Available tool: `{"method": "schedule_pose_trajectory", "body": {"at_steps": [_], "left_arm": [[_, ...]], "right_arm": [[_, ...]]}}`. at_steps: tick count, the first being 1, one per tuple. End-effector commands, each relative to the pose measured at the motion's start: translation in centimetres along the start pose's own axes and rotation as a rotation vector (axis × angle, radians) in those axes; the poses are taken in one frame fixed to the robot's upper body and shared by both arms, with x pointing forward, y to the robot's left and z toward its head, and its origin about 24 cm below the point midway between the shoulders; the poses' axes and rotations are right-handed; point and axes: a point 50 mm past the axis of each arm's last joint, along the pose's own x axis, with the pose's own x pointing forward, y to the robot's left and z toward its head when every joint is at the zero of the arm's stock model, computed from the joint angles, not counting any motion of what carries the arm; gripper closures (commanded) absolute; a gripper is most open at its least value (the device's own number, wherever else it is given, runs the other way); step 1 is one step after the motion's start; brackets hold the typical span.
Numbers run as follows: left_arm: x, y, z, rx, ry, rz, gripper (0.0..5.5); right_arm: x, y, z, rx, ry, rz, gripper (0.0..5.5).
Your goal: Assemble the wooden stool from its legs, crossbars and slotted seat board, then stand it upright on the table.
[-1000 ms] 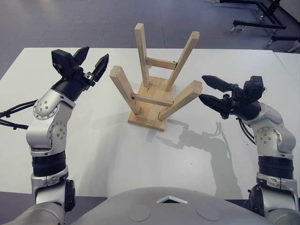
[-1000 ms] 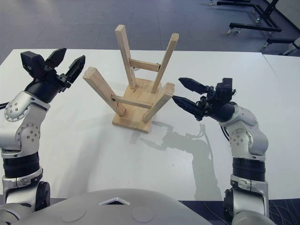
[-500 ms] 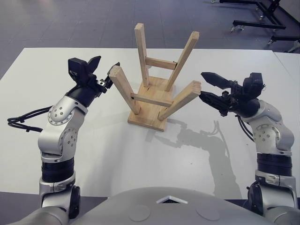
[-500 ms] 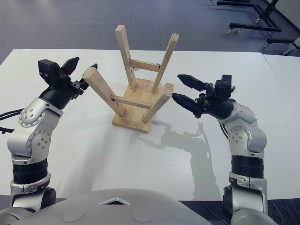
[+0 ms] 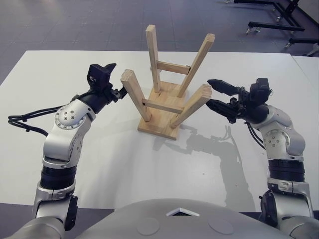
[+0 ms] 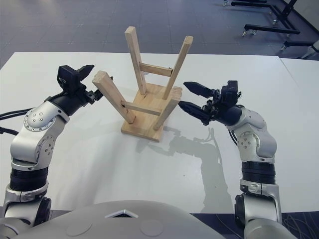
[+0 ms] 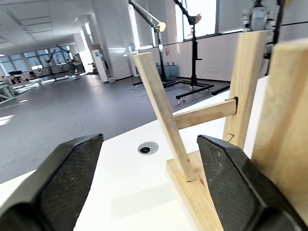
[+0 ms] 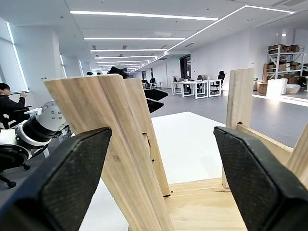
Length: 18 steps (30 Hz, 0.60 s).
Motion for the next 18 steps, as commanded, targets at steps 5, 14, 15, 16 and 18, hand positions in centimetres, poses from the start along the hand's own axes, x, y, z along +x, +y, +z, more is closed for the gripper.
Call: {"method": "schedule_pose_trajectory", "body": {"at_steps": [5, 14, 15, 16, 18], "left_arm": [[1.1, -2.2, 0.7, 0.009, -0.041, -0.129, 1.9], [-3.3, 7.2, 3.8, 0.049, -0.195, 0.284, 1.9], [-3.2, 7.8, 4.6, 0.05, -0.232, 0.302, 1.9], [-2.9, 8.0, 5.6, 0.038, -0.279, 0.304, 1.9], [-1.8, 7.2, 7.6, -0.03, -0.401, 0.237, 1.9]], "right_arm": [[0.0, -0.8, 0.4, -0.033, 0.042, -0.008, 1.6], [1.5, -0.6, 8.3, -0.179, -0.272, 0.041, 1.6], [2.1, -0.4, 9.1, -0.19, -0.296, 0.067, 1.6], [2.7, -0.1, 9.9, -0.194, -0.315, 0.09, 1.6], [3.9, 0.6, 11.0, -0.2, -0.348, 0.145, 1.6]]}}
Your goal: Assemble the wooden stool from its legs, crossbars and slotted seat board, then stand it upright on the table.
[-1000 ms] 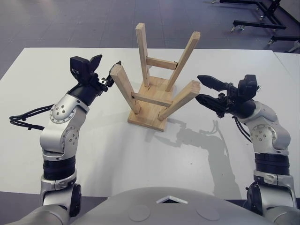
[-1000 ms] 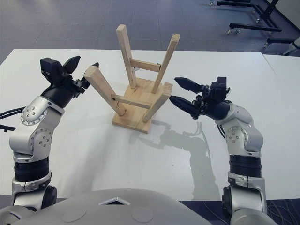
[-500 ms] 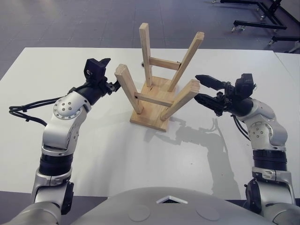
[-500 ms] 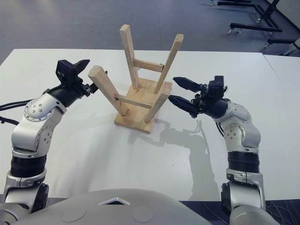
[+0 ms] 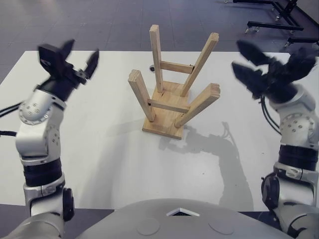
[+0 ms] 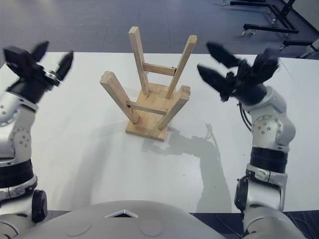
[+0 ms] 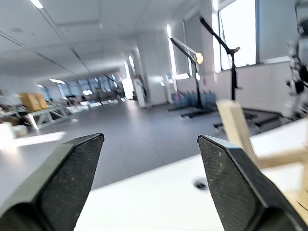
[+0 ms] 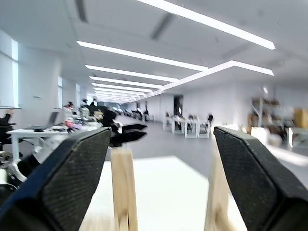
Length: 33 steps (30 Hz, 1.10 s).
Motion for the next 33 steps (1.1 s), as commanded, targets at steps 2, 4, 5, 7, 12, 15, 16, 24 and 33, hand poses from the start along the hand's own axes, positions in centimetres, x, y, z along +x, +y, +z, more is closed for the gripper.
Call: {"method": "schedule_pose_trajectory", "body": {"at_steps": [2, 4, 5, 7, 12, 15, 16, 24, 33], "left_arm": [[2.7, -2.8, 3.9, -0.172, -0.235, -0.156, 1.9], [3.7, -5.0, 4.3, -0.223, -0.256, -0.266, 1.9], [4.0, -5.6, 4.5, -0.244, -0.257, -0.301, 1.9], [4.4, -6.5, 4.4, -0.289, -0.243, -0.351, 1.9], [4.3, -9.4, -0.8, -0.313, -0.003, -0.429, 1.9], [2.3, -12.0, -6.3, -0.285, 0.225, -0.492, 1.9], [1.5, -12.5, -7.4, -0.281, 0.267, -0.51, 1.9], [2.4, -11.6, -6.6, -0.263, 0.209, -0.482, 1.9], [4.6, -8.7, -1.6, -0.204, 0.0, -0.317, 1.9]], "right_arm": [[3.6, 1.1, 1.6, 0.006, -0.084, 0.12, 1.6], [4.7, 1.4, 2.3, 0.01, -0.127, 0.155, 1.6], [4.9, 1.5, 2.5, 0.012, -0.134, 0.165, 1.6], [5.2, 1.7, 2.5, 0.02, -0.126, 0.182, 1.6], [4.4, 2.5, -3.4, 0.203, 0.09, 0.198, 1.6], [2.7, 3.4, -7.3, 0.261, 0.254, 0.176, 1.6], [2.7, 3.5, -7.4, 0.26, 0.245, 0.175, 1.6], [4.0, 2.7, -5.2, 0.178, 0.077, 0.145, 1.6], [2.3, 0.5, -2.3, 0.206, -0.207, -0.032, 1.6]]}}
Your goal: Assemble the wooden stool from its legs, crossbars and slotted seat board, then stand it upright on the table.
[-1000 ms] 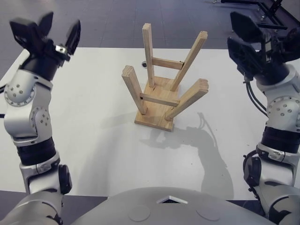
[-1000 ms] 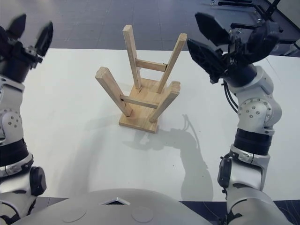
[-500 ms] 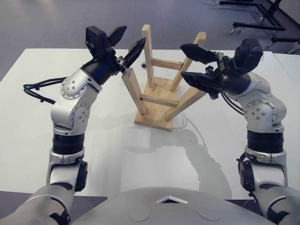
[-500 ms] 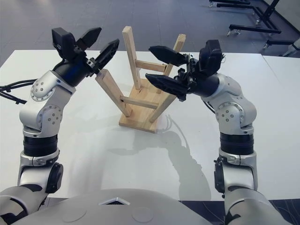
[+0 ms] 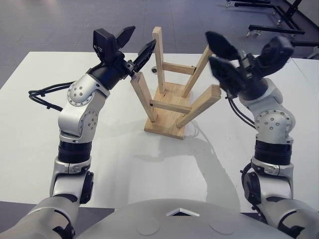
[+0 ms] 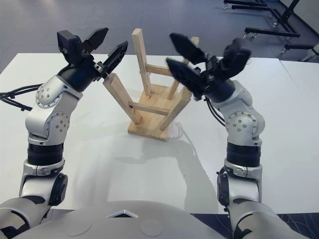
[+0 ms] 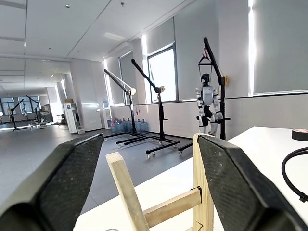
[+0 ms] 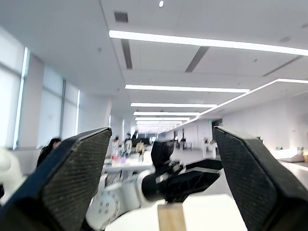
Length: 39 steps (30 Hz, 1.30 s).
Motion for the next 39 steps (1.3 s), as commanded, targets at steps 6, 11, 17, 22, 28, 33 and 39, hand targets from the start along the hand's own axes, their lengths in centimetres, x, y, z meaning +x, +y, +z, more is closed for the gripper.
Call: {"method": "schedule_pose_trajectory", "body": {"at_steps": [6, 11, 17, 22, 28, 33, 39], "left_arm": [[-2.0, 3.1, 4.9, 0.118, -0.096, 0.2, 1.9], [-3.0, 3.9, 4.4, 0.115, -0.083, 0.262, 1.9], [-3.3, 2.7, 2.9, 0.077, -0.052, 0.248, 1.9], [-3.5, 1.1, 2.4, 0.029, -0.056, 0.17, 1.9], [-3.2, 0.9, 2.0, 0.023, -0.047, 0.153, 1.9], [-3.3, 1.1, 1.7, 0.027, -0.035, 0.158, 1.9], [-3.4, 1.2, 1.3, 0.039, -0.02, 0.173, 1.9]], "right_arm": [[-5.1, -4.4, -0.1, -0.175, 0.089, -0.403, 1.6], [-6.8, -6.1, -0.1, -0.272, 0.098, -0.523, 1.6], [-7.6, -8.3, -2.0, -0.241, 0.243, -0.55, 1.6], [-7.2, -10.4, -2.4, -0.227, 0.307, -0.57, 1.6], [-6.5, -10.9, -3.2, -0.164, 0.404, -0.462, 1.6], [-6.1, -10.3, -3.9, -0.099, 0.467, -0.304, 1.6], [-6.8, -9.9, -3.5, -0.129, 0.503, -0.24, 1.6]]}}
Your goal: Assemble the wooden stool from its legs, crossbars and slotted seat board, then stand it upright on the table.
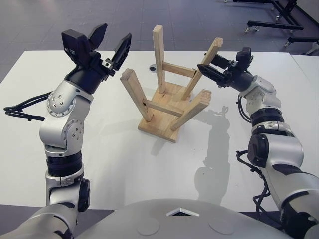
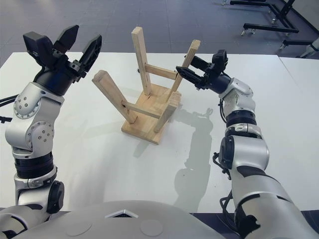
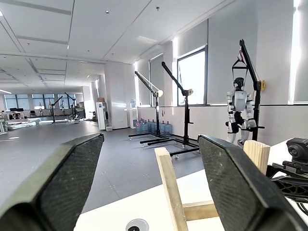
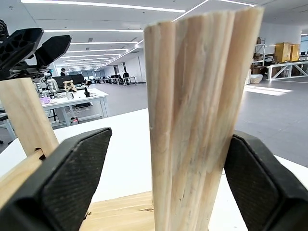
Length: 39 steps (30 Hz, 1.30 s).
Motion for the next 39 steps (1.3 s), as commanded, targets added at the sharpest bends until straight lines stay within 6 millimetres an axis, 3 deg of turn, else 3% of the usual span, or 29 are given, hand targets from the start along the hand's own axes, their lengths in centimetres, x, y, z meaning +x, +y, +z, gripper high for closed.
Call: {"method": "schedule_pose_trajectory", "body": {"at_steps": [1, 7, 15, 26, 31, 35, 39], "left_arm": [[-0.2, 0.1, -0.5, 0.014, 0.02, 0.014, 1.9], [-0.7, 0.8, -0.5, 0.034, 0.024, 0.05, 1.9], [-2.7, 3.8, -0.7, 0.08, 0.055, 0.182, 1.9], [-4.5, 5.7, -1.2, 0.122, 0.082, 0.305, 1.9], [-5.2, 5.7, -1.1, 0.127, 0.089, 0.301, 1.9], [-6.0, 5.4, -1.0, 0.155, 0.094, 0.24, 1.9], [-9.2, 6.3, -1.1, 0.199, 0.195, 0.132, 1.9]], "right_arm": [[-0.2, 0.3, 0.7, -0.049, 0.026, 0.083, 1.6], [-1.5, 2.5, -0.1, -0.033, 0.107, 0.276, 1.6], [-4.1, 7.6, -0.3, -0.001, 0.207, 0.404, 1.6], [-4.0, 16.0, 0.9, 0.052, 0.28, 0.632, 1.6], [-4.6, 15.2, 1.2, 0.032, 0.31, 0.581, 1.6], [-4.3, 13.3, 2.6, -0.041, 0.236, 0.465, 1.6], [-5.4, 11.2, 3.6, -0.114, 0.22, 0.31, 1.6]]}}
